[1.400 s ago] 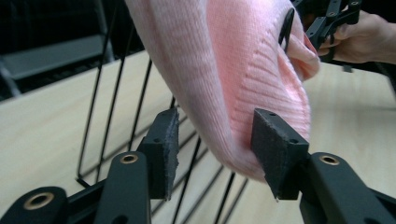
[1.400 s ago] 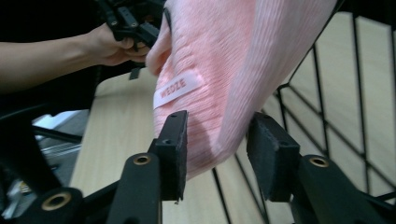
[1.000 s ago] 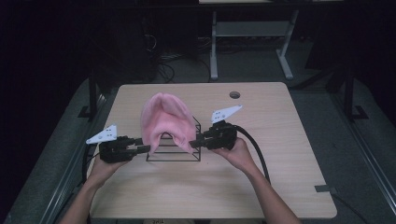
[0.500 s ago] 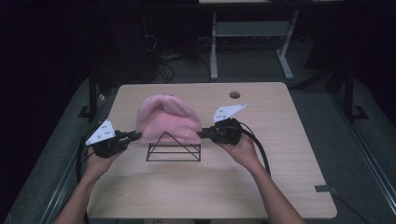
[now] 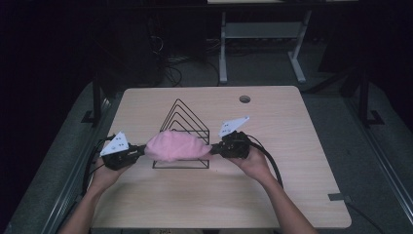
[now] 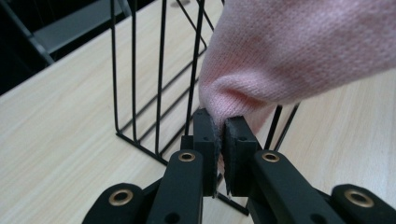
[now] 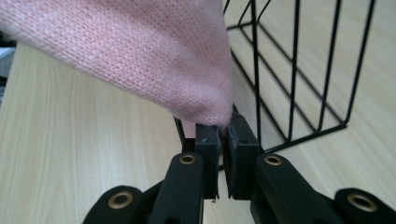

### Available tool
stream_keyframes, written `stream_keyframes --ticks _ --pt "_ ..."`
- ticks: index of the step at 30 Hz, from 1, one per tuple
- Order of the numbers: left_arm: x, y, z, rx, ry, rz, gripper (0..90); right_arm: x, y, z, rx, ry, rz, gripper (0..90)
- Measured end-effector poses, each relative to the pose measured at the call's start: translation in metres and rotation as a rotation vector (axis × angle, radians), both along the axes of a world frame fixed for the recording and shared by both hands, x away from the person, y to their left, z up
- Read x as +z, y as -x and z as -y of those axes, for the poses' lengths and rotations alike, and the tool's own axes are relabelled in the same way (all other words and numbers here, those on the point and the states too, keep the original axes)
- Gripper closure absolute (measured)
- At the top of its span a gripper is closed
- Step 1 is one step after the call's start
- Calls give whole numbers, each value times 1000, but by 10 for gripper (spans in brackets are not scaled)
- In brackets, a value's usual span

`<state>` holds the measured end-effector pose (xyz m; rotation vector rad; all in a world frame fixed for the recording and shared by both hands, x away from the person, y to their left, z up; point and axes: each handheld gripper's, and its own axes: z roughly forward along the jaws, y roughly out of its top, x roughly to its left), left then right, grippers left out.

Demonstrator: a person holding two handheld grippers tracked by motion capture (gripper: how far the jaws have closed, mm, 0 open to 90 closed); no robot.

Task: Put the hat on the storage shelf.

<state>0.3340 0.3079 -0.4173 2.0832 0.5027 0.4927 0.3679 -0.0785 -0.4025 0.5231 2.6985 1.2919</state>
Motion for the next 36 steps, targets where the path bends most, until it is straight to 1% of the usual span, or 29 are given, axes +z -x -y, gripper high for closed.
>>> stream_keyframes --ticks 1,2,3,5,6,7,8,9,10,12,13,14,16,17,18,19,21,23,24,25,26,29,31,33,35,36 --pt "-1 -1 0 -4 -13 -5 845 -2 0 -1 1 5 -9 846" --pt "-2 -1 0 -3 -15 -12 844 -4 0 -1 6 16 -7 846" --pt "-3 -2 0 -4 -29 -21 844 -5 0 -2 5 21 -18 846" --pt "-5 -2 1 -2 -40 -35 843 -9 0 -3 8 37 -36 846" --pt "-7 -3 2 -2 -49 -44 843 -10 -1 -4 13 49 -33 846" --pt "-8 -3 2 -3 -62 -53 843 -12 -1 -5 13 54 -43 846" --pt "-9 -4 2 -7 -76 -59 842 -13 -2 -6 18 70 -41 845" --pt "-11 -4 3 -7 -80 -70 841 -15 -2 -7 21 80 -45 845" --pt "-12 -4 3 -6 -85 -80 840 -17 -2 -8 24 82 -63 844" --pt "-14 -5 3 -7 -86 -91 839 -20 -2 -10 35 104 -62 844" --pt "-15 -5 3 -7 -81 -100 838 -21 -2 -11 37 101 -69 842" --pt "-17 -5 4 -7 -80 -108 837 -22 -3 -11 44 112 -71 840" --pt "-18 -6 4 -13 -82 -110 827 -24 -3 -12 49 114 -73 826" --pt "-18 -5 4 -18 -81 -108 814 -24 -3 -12 53 112 -75 797" --pt "-17 -5 4 -24 -80 -110 777 -23 -3 -12 56 109 -72 713" --pt "-16 -4 3 -31 -70 -108 727 -22 -2 -13 45 106 -65 628" --pt "-13 -2 3 -38 -50 -98 663 -17 2 -15 38 74 -52 549" --pt "-7 -1 3 -52 -34 -81 610 -11 5 -15 35 51 -13 484" --pt "-4 0 3 -62 -32 -75 594 -7 7 -15 38 31 7 483" --pt "0 2 4 -75 -21 -55 581 -4 9 -15 40 14 24 475" --pt "2 3 5 -79 -17 -55 575 1 12 -15 41 -8 42 471" --pt "10 6 7 -95 -4 -31 548 9 16 -15 51 -44 92 474" --pt "18 8 7 -108 17 -9 545 15 20 -14 62 -74 120 490" --pt "24 10 7 -114 41 11 559 20 23 -12 69 -107 141 530" --pt "30 10 9 -130 42 16 628 25 25 -9 80 -137 168 606" --pt "31 9 10 -137 41 18 677 27 25 -9 82 -147 174 661"
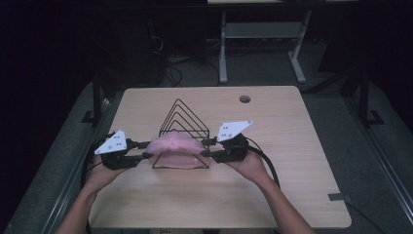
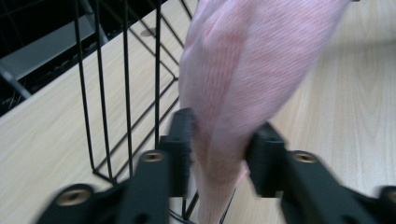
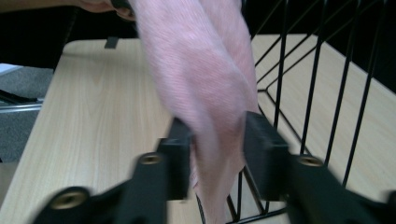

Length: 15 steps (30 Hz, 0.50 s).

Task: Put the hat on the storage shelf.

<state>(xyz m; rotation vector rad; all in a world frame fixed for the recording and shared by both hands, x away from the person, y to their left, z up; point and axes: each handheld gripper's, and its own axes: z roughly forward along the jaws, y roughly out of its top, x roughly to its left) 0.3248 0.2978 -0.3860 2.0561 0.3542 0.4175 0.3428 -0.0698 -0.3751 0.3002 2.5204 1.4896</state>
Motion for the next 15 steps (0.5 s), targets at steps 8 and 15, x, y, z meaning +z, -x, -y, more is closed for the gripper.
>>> stream_keyframes --ticks 8,15 --pt "1 -15 -4 35 63 -74 823 7 -17 -1 -1 -9 -71 836" --pt "-5 -22 0 43 33 -127 827 -1 -25 -9 -15 49 -123 841"
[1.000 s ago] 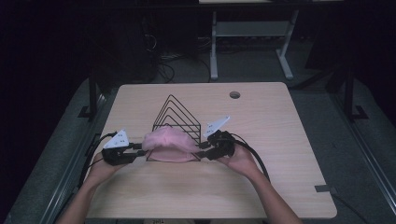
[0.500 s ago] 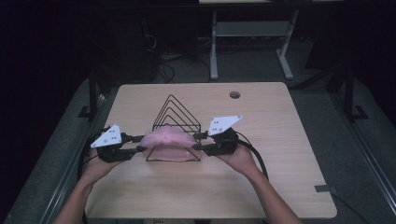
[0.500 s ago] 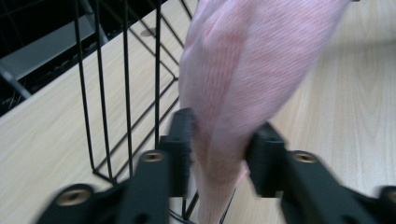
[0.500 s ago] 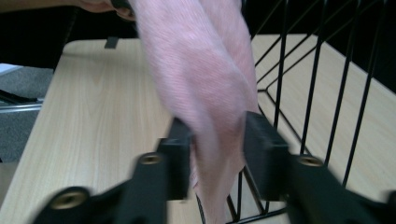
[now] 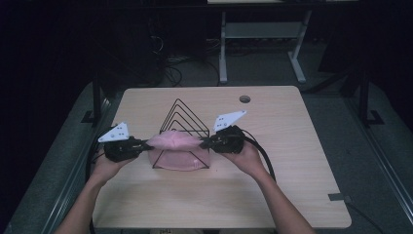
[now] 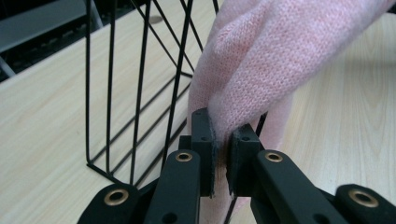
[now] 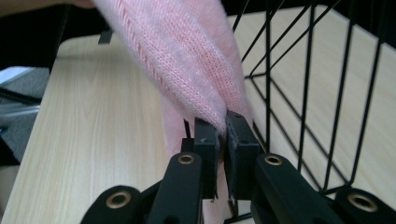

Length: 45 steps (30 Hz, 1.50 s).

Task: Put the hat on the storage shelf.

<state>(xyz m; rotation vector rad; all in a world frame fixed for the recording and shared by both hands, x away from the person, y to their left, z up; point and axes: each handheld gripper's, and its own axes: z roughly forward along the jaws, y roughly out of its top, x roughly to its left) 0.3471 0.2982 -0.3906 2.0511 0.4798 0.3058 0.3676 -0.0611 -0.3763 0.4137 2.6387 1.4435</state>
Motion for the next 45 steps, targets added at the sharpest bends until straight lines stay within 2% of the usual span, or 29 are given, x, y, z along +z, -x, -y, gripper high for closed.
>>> stream_keyframes --ticks 2,3,4,5,8,9,11,14,18,20,21,23,27,31,34,37,38,39,40,42,43,45 --pt "-1 2 1 -25 -2 5 810 -2 1 -1 20 8 -6 814" --pt "-1 4 1 -30 2 9 772 -1 2 -2 27 8 -9 751" --pt "1 5 1 -32 15 9 683 -1 3 -2 20 6 3 620" --pt "2 7 1 -37 36 18 607 1 5 -2 9 -4 16 543" --pt "9 9 1 -53 58 42 536 7 9 -1 27 -47 45 476" --pt "12 9 2 -56 55 54 546 9 11 -1 34 -57 61 484" --pt "15 9 3 -63 51 62 620 14 12 -2 42 -77 78 557" --pt "19 6 4 -61 60 59 779 19 12 -5 50 -85 103 783" --pt "19 -1 4 -34 76 30 810 20 4 -6 28 -102 57 830" --pt "18 -5 3 -32 91 1 817 20 1 -5 13 -105 42 835" --pt "18 -6 3 -28 97 -9 818 20 -1 -3 7 -122 20 838" --pt "16 -9 2 -22 102 -27 822 20 -5 -1 -5 -142 4 840" --pt "10 -12 5 -12 73 -56 827 14 -10 0 -29 -108 -25 843" --pt "3 -15 4 10 78 -96 831 10 -13 0 -39 -102 -51 844" --pt "2 -16 3 17 83 -106 832 9 -16 -1 -50 -97 -67 846" --pt "4 -14 4 0 79 -97 822 8 -17 -1 -51 -94 -75 837" --pt "5 -13 5 -11 82 -90 791 9 -16 -1 -44 -93 -70 805" --pt "7 -10 6 -21 88 -75 718 10 -15 -2 -28 -97 -71 727" --pt "9 -9 6 -33 103 -63 665 12 -12 -3 -26 -96 -54 644" --pt "14 -8 7 -40 122 -55 577 15 -7 -5 8 -116 -22 578" --pt "16 -8 7 -39 127 -47 556 18 -5 -6 16 -127 -10 567" --pt "22 -8 9 -43 134 -30 576 22 -3 -8 31 -150 14 568"
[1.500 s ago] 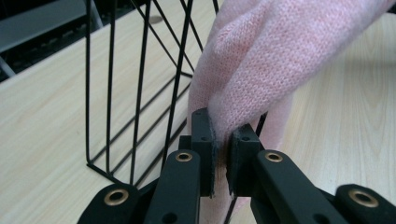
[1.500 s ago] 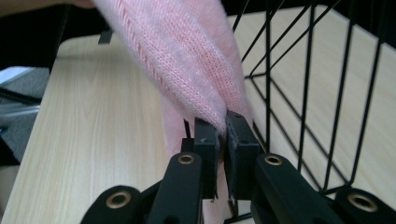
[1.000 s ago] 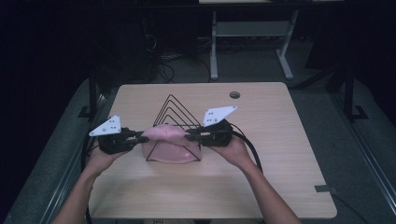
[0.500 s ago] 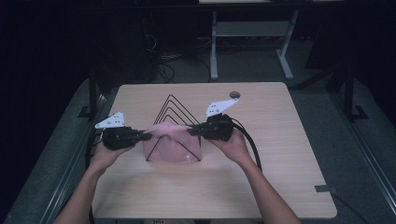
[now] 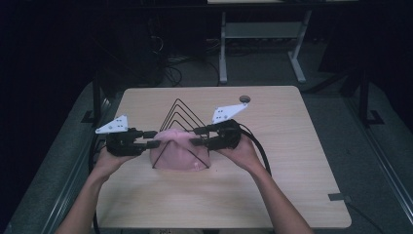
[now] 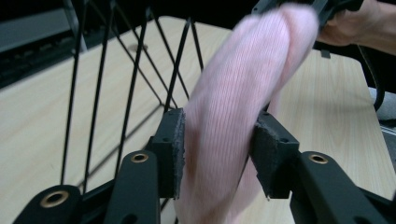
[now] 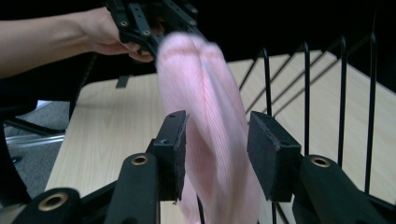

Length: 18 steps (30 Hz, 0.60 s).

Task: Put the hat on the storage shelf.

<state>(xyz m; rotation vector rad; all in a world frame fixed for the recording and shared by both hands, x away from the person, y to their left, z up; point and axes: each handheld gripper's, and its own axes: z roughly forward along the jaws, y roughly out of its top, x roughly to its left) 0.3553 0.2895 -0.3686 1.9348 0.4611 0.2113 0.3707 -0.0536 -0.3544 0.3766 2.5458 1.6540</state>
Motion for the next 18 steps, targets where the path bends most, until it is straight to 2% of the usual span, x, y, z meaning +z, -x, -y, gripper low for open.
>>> stream_keyframes --ticks 1,3,4,5,6,10,12,14,18 --pt "3 0 1 -11 -5 8 618 2 0 -1 2 -4 7 606" --pt "6 0 4 -14 -37 34 778 4 1 -3 7 -1 25 767" --pt "7 0 6 -9 -45 32 830 5 1 -3 -5 -4 31 823" --pt "7 -1 7 -1 -45 30 853 5 0 -4 -10 -7 32 835" --pt "7 -2 7 6 -41 29 859 6 -2 -3 -28 -11 16 843" --pt "6 -4 7 16 -22 6 864 4 -5 -2 -50 -16 -4 854" --pt "5 -3 6 8 -34 0 865 4 -5 -2 -54 -8 -6 856" --pt "3 -2 4 1 -24 -11 865 3 -5 -2 -48 8 -17 857" --pt "2 0 4 -7 -28 -4 859 1 -4 -2 -35 20 -23 855"
